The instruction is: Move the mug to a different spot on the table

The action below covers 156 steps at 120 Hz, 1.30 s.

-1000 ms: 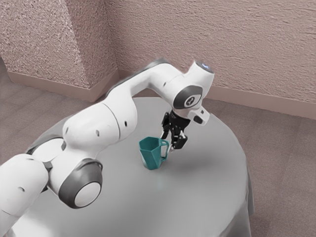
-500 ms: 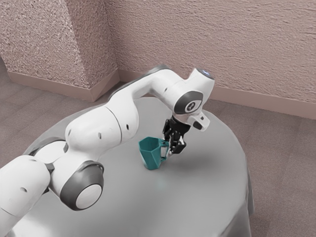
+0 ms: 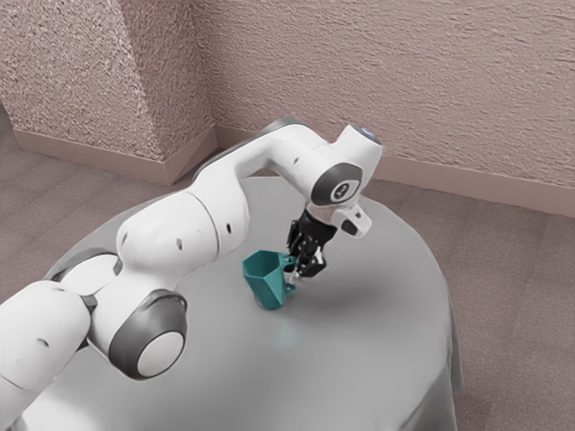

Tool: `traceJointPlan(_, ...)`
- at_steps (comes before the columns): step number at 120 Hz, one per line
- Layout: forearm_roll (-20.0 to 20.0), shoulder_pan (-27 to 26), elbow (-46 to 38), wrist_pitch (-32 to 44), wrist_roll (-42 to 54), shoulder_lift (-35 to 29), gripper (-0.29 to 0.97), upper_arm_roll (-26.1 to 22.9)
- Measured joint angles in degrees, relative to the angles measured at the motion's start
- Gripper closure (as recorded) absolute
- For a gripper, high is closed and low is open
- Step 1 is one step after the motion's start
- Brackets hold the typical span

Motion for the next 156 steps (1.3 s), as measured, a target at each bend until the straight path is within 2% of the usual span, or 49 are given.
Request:
traceJointPlan(28,0.65,0.08,-0.49,1.59,3.6,0.0,0.6,0.1)
traceJointPlan(96,3.31,1.75,-3.16,-0.1,8.23,-3.31,0.65,0.19)
traceJointPlan(110,3.64,4.59,-3.29,-0.46,8.52,-4.76,0.65,0.27)
traceJointPlan(131,3.69,12.5,-3.26,-0.79,8.65,-5.06,0.66,0.0)
traceJointPlan(156,3.2,14.87,-3.1,-1.73,6.02,-4.79,0.66,-1.63)
